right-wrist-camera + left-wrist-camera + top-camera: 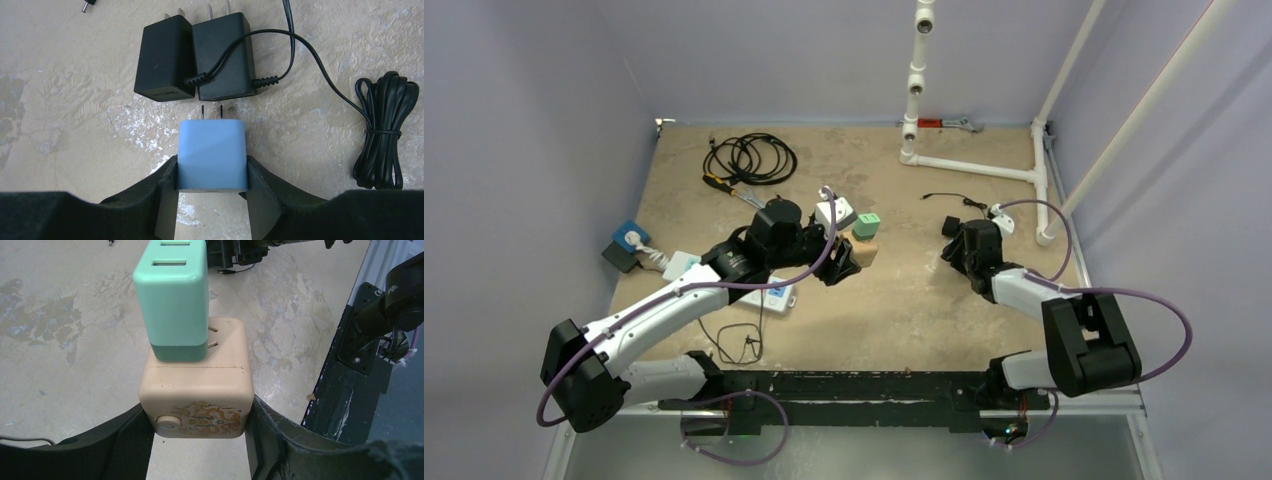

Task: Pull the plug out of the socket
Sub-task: Place the plug at the center of the board, then remove the plug from the socket.

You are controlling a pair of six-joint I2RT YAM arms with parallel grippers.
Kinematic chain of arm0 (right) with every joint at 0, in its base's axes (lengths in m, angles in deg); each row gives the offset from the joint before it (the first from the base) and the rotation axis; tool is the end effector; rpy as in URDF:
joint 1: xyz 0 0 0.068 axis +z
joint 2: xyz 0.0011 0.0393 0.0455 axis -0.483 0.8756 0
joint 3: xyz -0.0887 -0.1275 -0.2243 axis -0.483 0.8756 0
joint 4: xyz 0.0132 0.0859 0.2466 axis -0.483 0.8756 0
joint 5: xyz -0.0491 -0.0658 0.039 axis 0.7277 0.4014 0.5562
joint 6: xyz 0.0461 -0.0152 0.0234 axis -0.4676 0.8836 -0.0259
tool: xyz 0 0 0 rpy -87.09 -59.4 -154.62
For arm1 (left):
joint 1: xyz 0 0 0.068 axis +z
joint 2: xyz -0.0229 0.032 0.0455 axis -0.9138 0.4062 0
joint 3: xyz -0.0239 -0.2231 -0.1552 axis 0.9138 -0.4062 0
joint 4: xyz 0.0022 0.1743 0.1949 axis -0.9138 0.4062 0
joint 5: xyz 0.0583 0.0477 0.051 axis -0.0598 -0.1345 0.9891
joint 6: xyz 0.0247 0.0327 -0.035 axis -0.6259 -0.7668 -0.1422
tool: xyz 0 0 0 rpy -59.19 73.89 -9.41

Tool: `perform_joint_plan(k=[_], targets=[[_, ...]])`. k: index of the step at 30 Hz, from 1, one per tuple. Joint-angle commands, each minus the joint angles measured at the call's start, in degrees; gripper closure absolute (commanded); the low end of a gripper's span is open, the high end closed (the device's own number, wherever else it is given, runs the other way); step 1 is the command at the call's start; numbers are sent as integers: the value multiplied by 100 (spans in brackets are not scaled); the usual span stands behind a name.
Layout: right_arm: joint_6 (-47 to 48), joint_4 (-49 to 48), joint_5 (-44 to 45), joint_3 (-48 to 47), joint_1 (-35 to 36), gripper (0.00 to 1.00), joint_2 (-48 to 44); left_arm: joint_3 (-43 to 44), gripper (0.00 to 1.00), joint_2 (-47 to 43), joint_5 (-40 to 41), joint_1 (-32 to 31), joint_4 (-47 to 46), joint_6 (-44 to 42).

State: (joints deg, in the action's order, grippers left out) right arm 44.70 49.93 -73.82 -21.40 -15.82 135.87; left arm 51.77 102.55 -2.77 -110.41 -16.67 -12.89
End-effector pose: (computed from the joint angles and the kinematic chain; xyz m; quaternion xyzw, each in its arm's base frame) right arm 0.2441 0.0475 0.1504 0.2763 0.8596 0.0909 0.4202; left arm 0.1814 -0.1927 0.3082 0.3710 0.7539 -0.3327 0.4282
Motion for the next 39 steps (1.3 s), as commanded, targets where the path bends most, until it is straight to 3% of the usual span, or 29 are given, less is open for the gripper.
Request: perform_joint_plan(k=[1, 7, 15, 20, 24, 28, 33, 39], targets=[[-102, -122, 135, -251, -28, 57, 71, 58, 100, -12, -295, -27, -349, -145], [-127, -115, 159, -211, -47, 36, 2, 62, 100, 42, -371, -27, -353, -137], [-11, 86, 116, -218, -54, 28, -414, 25, 100, -8, -412, -27, -384, -167], [563, 668, -602, -629, -54, 15, -1094, 14, 100, 27, -801, -27, -450, -164], [942, 369, -1741, -658, -55, 11, -1888, 19, 100, 45, -1173, -28, -481, -164], [1177, -595, -3770, -492, -55, 8, -2515, 50, 100, 107, -1403, -27, -372, -260], [994, -1643, -6260, -563, -50, 7, -2612, 162, 100, 325, -1984, -27, -279, -246], [1067, -1396, -6954, -735, -19, 7, -2469, 208, 100, 475, -2115, -27, -248, -229]])
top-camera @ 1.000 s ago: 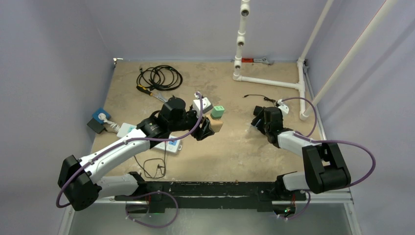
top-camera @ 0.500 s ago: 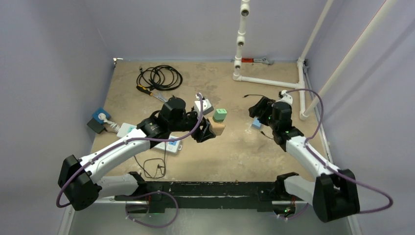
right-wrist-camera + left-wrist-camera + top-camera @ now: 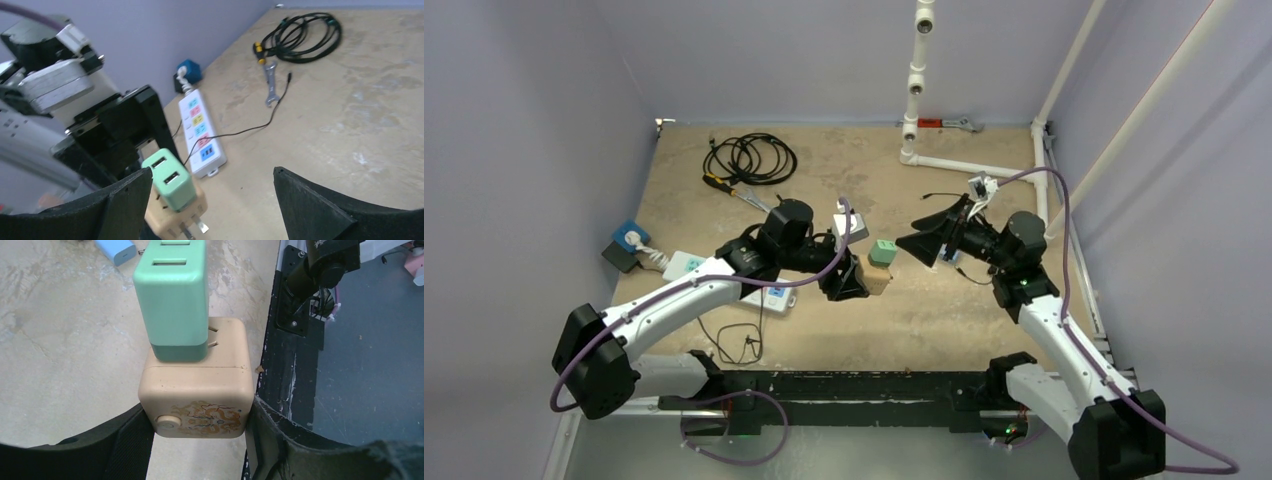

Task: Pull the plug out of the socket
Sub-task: Remove the plug from the socket.

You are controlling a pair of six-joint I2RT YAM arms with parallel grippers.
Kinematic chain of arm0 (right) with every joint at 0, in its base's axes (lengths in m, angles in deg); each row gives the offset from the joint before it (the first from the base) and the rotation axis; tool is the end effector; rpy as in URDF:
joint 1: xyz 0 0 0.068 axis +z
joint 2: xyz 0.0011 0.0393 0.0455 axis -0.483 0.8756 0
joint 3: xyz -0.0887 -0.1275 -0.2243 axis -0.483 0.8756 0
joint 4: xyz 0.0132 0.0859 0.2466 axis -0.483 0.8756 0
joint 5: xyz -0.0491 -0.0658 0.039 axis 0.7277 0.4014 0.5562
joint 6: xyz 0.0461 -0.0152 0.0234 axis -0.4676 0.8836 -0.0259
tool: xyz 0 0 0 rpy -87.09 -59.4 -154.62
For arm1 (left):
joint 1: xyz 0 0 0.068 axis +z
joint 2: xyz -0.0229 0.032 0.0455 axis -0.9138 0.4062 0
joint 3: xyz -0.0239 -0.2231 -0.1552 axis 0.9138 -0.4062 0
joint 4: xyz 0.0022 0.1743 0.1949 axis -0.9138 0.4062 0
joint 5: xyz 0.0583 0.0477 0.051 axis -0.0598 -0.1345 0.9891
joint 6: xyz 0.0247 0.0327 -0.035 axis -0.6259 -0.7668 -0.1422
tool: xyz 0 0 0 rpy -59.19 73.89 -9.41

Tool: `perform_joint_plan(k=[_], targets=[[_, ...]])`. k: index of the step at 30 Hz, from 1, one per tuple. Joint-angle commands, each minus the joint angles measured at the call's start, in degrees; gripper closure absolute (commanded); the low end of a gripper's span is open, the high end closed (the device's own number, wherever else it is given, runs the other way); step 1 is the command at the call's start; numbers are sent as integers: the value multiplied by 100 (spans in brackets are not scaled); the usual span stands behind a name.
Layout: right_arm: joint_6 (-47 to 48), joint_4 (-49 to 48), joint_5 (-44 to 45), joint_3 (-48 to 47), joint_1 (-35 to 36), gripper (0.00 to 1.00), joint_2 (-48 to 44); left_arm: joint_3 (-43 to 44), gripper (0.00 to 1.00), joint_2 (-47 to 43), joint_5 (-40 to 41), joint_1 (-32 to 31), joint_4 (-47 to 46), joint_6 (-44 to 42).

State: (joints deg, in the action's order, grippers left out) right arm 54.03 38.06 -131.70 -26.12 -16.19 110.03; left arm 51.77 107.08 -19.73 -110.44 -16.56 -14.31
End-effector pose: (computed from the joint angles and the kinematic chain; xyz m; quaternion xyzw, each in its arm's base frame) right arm 0.1971 0.0695 0.2977 -0.1496 0.6827 0.4954 0.5159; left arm 0.1822 -0.2068 0.2905 0.4392 0.7170 -0.4252 0.3350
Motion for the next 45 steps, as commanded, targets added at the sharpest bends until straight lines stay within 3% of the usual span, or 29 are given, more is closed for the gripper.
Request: perform_joint_plan(k=[1, 5, 9, 16, 19, 22, 29, 30, 31, 33, 35, 39, 45], targets=[[97, -344, -1318, -219, 39, 7, 162, 215, 100, 44, -478, -25, -259, -72], [-523, -1418, -1705, 114, 113, 7, 226, 216, 100, 102, -642, -25, -297, -35], [-545, -1668, -1976, 119, 266, 7, 320, 234, 100, 151, -839, -25, -307, -10], [189, -895, -1825, -114, 585, 9, 640, 199, 100, 121, -1126, -25, -432, 62], [252, -882, -1910, -146, 744, 15, 752, 183, 100, 109, -1131, -31, -444, 70], [291, -884, -1886, -164, 822, 30, 767, 181, 100, 122, -1118, -33, -452, 75], [264, -1010, -1785, -150, 842, 87, 751, 190, 99, 138, -1019, -33, -476, 141], [247, -1063, -1760, -138, 845, 94, 741, 197, 89, 143, -1012, -33, -492, 167], [215, -1149, -1745, -102, 848, 100, 724, 202, 72, 148, -1021, -33, -514, 209], [103, -1387, -1742, -25, 855, 100, 693, 196, 41, 173, -1033, -33, -564, 304], [-53, -1679, -1772, 66, 860, 100, 665, 198, 23, 241, -1046, -32, -614, 397], [-307, -2154, -1803, 147, 882, 100, 629, 197, 12, 368, -1198, -33, -716, 534], [-305, -2196, -1853, 139, 919, 100, 596, 180, 17, 443, -1333, -34, -860, 684]])
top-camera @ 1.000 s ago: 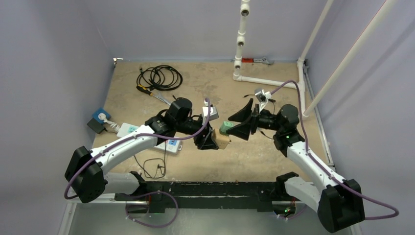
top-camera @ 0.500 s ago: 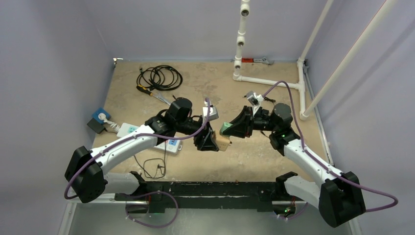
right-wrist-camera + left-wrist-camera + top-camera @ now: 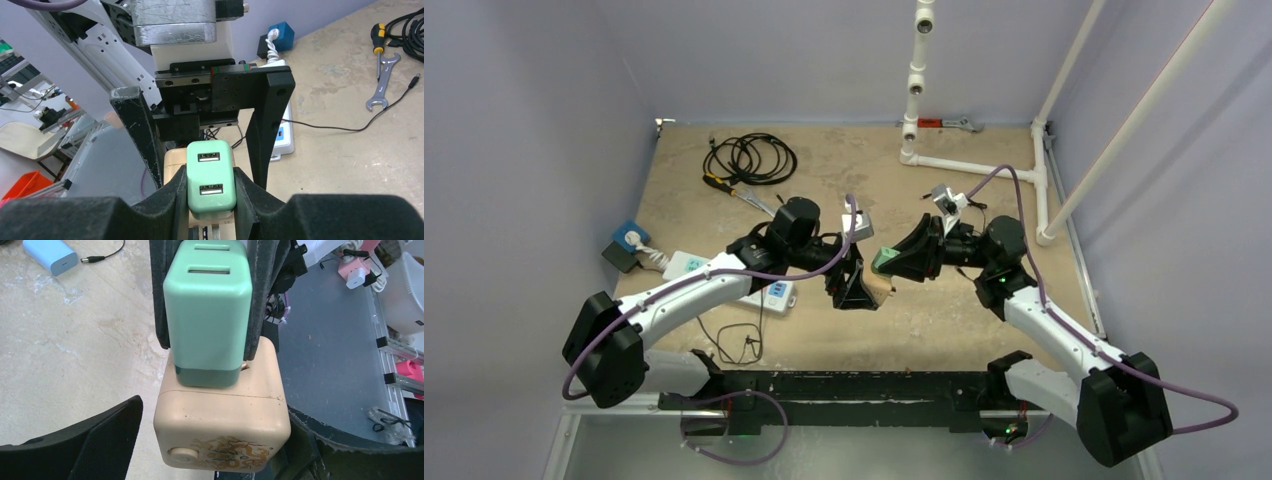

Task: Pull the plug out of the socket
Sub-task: Remove the plug from the socket.

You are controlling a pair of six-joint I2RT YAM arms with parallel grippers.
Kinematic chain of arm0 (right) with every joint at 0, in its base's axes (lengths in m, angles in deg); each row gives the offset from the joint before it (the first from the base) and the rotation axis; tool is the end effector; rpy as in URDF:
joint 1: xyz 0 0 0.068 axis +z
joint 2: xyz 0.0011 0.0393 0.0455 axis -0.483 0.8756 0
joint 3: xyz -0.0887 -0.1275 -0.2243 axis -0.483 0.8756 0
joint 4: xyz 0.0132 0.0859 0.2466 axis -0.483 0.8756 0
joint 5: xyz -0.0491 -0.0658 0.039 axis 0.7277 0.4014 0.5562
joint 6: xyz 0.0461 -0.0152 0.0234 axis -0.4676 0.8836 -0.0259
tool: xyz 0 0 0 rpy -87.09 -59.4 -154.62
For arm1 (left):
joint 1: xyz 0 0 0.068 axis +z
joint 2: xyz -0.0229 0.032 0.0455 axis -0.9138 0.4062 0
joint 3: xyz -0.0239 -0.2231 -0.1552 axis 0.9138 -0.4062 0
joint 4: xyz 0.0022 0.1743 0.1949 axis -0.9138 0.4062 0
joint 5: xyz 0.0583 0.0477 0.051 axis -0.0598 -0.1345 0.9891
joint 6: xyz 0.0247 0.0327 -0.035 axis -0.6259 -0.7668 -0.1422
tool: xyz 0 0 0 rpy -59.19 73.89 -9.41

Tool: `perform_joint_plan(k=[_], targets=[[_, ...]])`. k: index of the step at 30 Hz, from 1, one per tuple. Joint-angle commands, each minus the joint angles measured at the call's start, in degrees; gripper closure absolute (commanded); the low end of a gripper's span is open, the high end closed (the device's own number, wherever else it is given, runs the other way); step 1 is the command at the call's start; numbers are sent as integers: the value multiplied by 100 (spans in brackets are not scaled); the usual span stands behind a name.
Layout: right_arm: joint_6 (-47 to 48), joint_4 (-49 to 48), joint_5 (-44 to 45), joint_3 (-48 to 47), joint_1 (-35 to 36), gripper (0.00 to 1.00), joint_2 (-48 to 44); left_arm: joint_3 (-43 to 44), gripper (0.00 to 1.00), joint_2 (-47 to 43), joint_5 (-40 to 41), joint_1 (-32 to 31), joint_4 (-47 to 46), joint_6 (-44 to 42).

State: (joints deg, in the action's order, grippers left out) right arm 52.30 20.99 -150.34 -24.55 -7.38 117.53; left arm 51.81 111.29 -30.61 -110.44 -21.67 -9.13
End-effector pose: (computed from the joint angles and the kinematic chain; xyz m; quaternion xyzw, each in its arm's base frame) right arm 0.1915 0.1093 0.2903 -0.3300 0.5926 0.6009 0.4228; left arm 0.1882 -0.2199 0.2814 0.4407 0.6906 -0.5039 0.2738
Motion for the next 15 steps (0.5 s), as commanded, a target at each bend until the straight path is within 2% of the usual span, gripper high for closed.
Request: perform_joint_plan(k=[1, 4, 7, 15], targets=[[-121, -475, 8, -15, 47, 100, -168, 177, 16, 21, -245, -34, -359, 183], [-59, -394, 1, -6, 56, 100, -187, 161, 16, 46, -270, -29, -405, 202], [32, -294, -10, -8, 88, 100, -187, 165, 26, 72, -229, -29, -411, 219], [271, 7, -7, -23, 135, 100, -214, 144, 30, 125, -402, -29, -576, 378]])
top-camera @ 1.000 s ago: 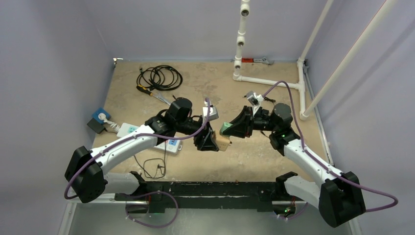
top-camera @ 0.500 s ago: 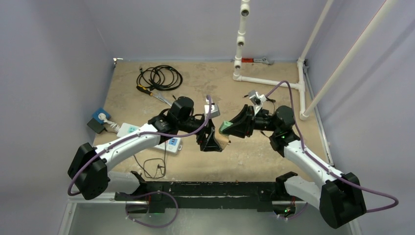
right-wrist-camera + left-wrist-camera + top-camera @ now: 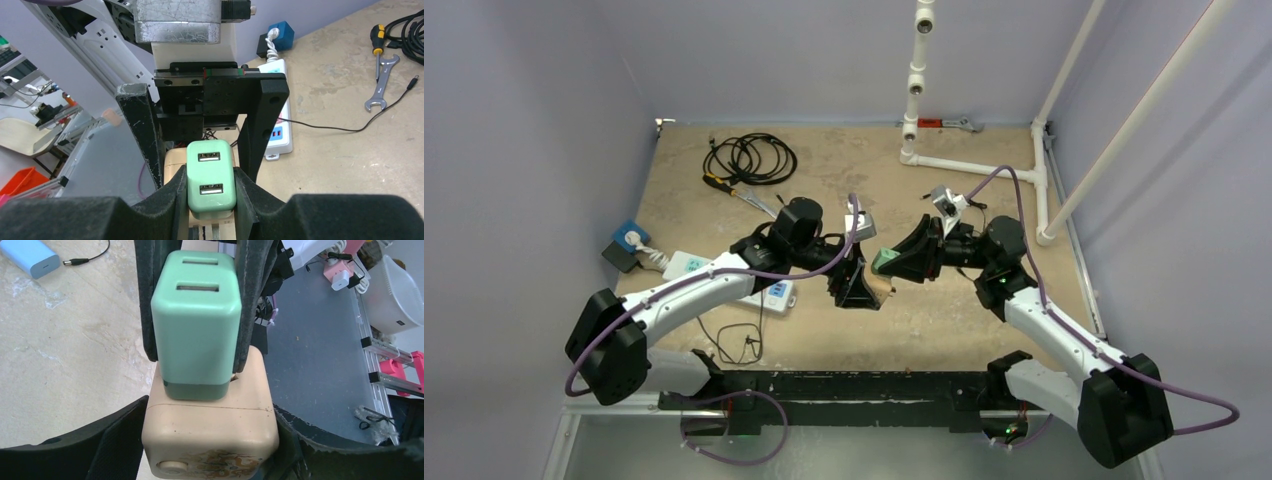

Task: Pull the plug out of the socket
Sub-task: Remove the plug from the socket.

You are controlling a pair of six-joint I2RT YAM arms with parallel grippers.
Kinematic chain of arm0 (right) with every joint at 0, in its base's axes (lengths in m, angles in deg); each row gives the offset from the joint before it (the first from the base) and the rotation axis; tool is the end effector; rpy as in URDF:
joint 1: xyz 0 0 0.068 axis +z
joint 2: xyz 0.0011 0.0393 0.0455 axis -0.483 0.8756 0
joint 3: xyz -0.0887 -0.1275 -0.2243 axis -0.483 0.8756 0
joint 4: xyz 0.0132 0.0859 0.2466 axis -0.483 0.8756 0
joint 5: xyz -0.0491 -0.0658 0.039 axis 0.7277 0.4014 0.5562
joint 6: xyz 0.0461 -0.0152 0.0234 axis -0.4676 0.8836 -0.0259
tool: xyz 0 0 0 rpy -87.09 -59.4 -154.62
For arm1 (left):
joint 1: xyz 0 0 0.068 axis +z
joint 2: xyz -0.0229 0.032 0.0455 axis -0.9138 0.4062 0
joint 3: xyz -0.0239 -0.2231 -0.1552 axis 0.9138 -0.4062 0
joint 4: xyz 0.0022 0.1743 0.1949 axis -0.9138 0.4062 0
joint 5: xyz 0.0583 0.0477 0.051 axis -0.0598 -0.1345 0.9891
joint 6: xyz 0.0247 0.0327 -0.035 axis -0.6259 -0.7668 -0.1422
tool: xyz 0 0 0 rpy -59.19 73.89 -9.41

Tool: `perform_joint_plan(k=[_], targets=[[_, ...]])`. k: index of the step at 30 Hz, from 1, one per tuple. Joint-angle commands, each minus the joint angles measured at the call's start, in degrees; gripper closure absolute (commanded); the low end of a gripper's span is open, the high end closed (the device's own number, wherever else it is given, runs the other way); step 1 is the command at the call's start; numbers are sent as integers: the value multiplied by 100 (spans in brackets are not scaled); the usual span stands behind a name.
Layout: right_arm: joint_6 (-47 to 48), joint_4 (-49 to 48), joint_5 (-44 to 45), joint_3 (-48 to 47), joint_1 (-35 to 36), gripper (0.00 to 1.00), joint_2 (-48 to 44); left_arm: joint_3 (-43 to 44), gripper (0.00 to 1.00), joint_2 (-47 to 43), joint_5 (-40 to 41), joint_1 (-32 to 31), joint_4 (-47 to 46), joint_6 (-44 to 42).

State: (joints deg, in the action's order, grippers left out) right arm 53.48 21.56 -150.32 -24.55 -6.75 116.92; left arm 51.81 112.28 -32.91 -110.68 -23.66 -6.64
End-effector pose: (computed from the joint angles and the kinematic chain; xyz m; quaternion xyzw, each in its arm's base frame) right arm 0.1887 0.1107 0.2915 -0.3393 0.5872 0.5988 0.4260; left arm 0.1891 -0.2239 0.2803 0.4355 0.6850 -0.5241 0.2578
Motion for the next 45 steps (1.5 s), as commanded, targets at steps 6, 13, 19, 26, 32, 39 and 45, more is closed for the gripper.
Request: perform_joint_plan(k=[6, 13, 19, 26, 32, 39, 45], targets=[[249, 86, 32, -32, 88, 100, -160, 116, 71, 29, -93, -1, -383, 122], [597, 750, 300, -323, 232, 100, -107, 116, 100, 80, -7, -1, -383, 100], [605, 865, 168, -364, 278, 100, 114, 88, 100, -146, 604, -49, -78, -352], [445, 787, 113, -450, 276, 100, 450, 34, 100, -358, 918, -144, 48, -608], [997, 1790, 1017, -667, 365, 100, 165, 115, 100, -229, 1297, -135, 151, -497], [1302, 1972, 1263, -676, 678, 100, -184, 184, 100, -122, 1330, -132, 222, -497], [1194, 1597, 465, -569, 679, 100, -309, 60, 100, -596, 1147, -132, 68, -613]])
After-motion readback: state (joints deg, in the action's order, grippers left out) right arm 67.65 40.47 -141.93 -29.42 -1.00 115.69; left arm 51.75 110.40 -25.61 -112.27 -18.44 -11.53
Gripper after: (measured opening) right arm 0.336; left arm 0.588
